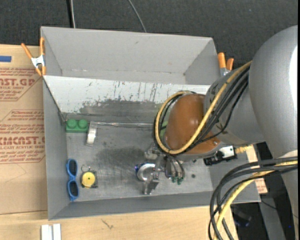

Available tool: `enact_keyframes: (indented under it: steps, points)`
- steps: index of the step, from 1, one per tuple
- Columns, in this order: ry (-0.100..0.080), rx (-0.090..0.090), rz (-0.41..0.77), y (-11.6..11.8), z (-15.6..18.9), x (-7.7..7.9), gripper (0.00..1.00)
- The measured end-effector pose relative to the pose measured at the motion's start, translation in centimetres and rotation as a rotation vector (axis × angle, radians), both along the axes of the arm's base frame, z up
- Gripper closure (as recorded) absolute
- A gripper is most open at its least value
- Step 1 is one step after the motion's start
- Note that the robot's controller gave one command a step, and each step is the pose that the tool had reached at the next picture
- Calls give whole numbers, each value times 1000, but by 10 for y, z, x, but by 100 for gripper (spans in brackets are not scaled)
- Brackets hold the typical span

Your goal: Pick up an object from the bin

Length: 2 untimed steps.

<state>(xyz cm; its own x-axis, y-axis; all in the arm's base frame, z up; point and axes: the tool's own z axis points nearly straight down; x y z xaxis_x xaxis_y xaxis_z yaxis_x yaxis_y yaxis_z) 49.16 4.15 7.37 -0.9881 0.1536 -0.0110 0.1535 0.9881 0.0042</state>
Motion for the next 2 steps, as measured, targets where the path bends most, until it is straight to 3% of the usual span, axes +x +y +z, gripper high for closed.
enact_keyframes:
  steps: [1, 2]
  points:
    - [-4, 0, -2, 0, 3, 2, 100]
    - [3, -1, 0, 1, 93, 4, 100]
